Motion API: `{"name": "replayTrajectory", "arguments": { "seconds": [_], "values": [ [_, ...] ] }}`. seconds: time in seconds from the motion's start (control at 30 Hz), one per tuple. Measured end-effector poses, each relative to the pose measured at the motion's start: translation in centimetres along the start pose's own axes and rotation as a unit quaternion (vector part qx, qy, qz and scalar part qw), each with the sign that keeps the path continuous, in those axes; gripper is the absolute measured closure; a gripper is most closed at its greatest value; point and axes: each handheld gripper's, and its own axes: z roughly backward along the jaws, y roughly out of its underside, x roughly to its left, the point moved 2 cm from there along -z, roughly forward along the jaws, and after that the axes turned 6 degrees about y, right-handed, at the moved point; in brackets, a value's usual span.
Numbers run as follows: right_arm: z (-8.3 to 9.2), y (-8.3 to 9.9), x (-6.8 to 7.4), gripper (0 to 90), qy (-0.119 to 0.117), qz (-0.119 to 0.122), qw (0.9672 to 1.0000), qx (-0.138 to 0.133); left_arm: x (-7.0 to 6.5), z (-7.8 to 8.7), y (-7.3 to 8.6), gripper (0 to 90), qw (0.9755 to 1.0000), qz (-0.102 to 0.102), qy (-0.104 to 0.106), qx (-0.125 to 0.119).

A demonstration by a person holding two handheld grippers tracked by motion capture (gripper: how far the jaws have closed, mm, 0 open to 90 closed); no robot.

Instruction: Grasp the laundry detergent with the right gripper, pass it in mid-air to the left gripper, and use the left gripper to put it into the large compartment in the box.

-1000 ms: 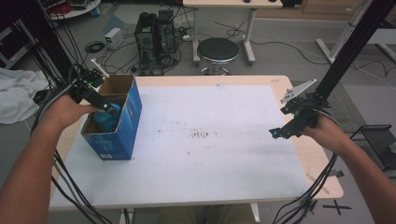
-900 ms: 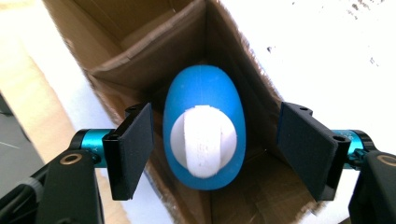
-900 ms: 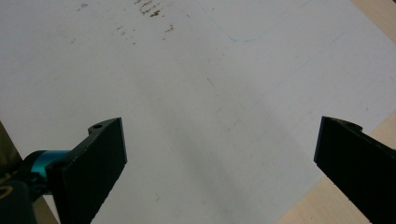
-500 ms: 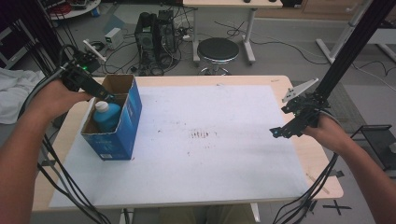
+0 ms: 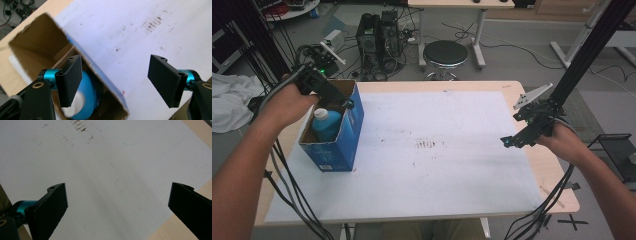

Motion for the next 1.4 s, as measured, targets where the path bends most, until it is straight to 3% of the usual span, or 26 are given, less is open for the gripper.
{"name": "replayTrajectory", "arguments": {
  "seconds": [0.07,0.1,0.13,0.2,0.27,0.33,0.37,0.4,0.57,0.63,0.73,0.77,0.83,0.87,0.9,0.93,0.97,1.0,1.23,1.3,1.37,1.4],
  "values": [
    [-0.1,-0.1,0.1,1.5,0.0,0.0,1.0,-0.002,-0.6,-0.5,-0.7,27.8,0.9996,-0.026,0.013,-0.004],
    [-0.1,-0.1,0.1,1.4,0.0,0.002,1.0,0.0,-1.0,-0.8,-1.0,27.7,0.9996,-0.023,0.016,-0.011],
    [-0.1,-0.2,0.1,1.5,0.0,0.001,1.0,0.0,-1.2,-1.0,-1.3,27.7,0.9989,-0.043,0.018,-0.003],
    [-0.2,-0.2,0.3,1.5,-0.001,0.001,1.0,0.001,-1.9,-1.7,-2.1,27.7,0.9978,-0.061,0.026,-0.002],
    [-0.2,-0.3,0.3,1.5,-0.003,0.005,1.0,0.001,-2.6,-2.5,-2.8,27.7,0.9974,-0.064,0.033,-0.003],
    [-0.2,-0.4,0.3,1.5,-0.003,0.003,1.0,0.004,-3.3,-3.2,-3.6,26.0,0.9961,-0.079,0.039,0.001],
    [-0.2,-0.4,0.4,1.4,-0.003,0.002,1.0,0.005,-3.6,-3.6,-3.9,16.4,0.9959,-0.081,0.04,0.001],
    [-0.2,-0.4,0.3,1.5,-0.005,0.006,1.0,0.003,-3.7,-3.8,-4.2,13.6,0.9955,-0.086,0.041,0.002],
    [-0.2,-0.4,0.3,1.5,-0.005,0.004,1.0,0.004,-4.6,-4.9,-5.4,13.5,0.9922,-0.114,0.049,0.014],
    [-0.2,-0.4,0.3,1.5,-0.006,0.008,1.0,0.003,-4.9,-5.4,-5.8,13.5,0.993,-0.11,0.041,0.014],
    [-0.3,-0.4,0.2,1.4,-0.007,0.01,0.9999,0.006,-4.9,-6.0,-6.2,13.4,0.9903,-0.13,0.04,0.03],
    [-0.3,-0.4,0.3,1.5,-0.008,0.004,0.9999,0.006,-5.1,-6.3,-6.3,13.4,0.9917,-0.119,0.043,0.019],
    [-0.4,-0.4,0.3,1.5,-0.007,0.002,1.0,0.006,-5.0,-6.5,-6.5,13.4,0.991,-0.125,0.044,0.019],
    [-0.4,-0.4,0.3,1.5,-0.006,0.003,1.0,0.007,-5.0,-6.6,-6.6,13.4,0.9894,-0.137,0.041,0.024],
    [-0.4,-0.4,0.3,1.5,-0.007,0.002,0.9999,0.007,-5.2,-6.8,-6.6,13.5,0.9906,-0.129,0.043,0.013],
    [-0.4,-0.5,0.3,1.5,-0.006,0.0,0.9999,0.01,-5.0,-6.7,-6.8,13.5,0.9884,-0.146,0.037,0.022],
    [-0.5,-0.5,0.3,1.5,-0.007,0.003,0.9999,0.009,-5.2,-6.9,-6.9,13.5,0.9903,-0.134,0.036,0.008],
    [-0.5,-0.5,0.3,1.5,-0.006,0.002,0.9999,0.009,-5.3,-7.0,-7.0,13.5,0.9902,-0.135,0.037,0.006],
    [-0.7,-0.7,0.2,1.5,-0.007,-0.001,0.9999,0.011,-6.2,-7.8,-8.0,13.5,0.9851,-0.165,0.043,0.024],
    [-0.7,-0.7,0.2,1.5,-0.009,-0.003,0.9999,0.01,-6.5,-8.1,-8.2,13.5,0.9854,-0.163,0.045,0.021],
    [-0.7,-0.7,0.2,1.5,-0.008,-0.004,0.9999,0.01,-6.8,-8.6,-8.5,13.5,0.983,-0.176,0.044,0.026],
    [-0.6,-0.8,0.3,1.5,-0.009,-0.006,0.9999,0.012,-7.0,-8.8,-8.5,13.5,0.9832,-0.176,0.044,0.024]
  ]
}}
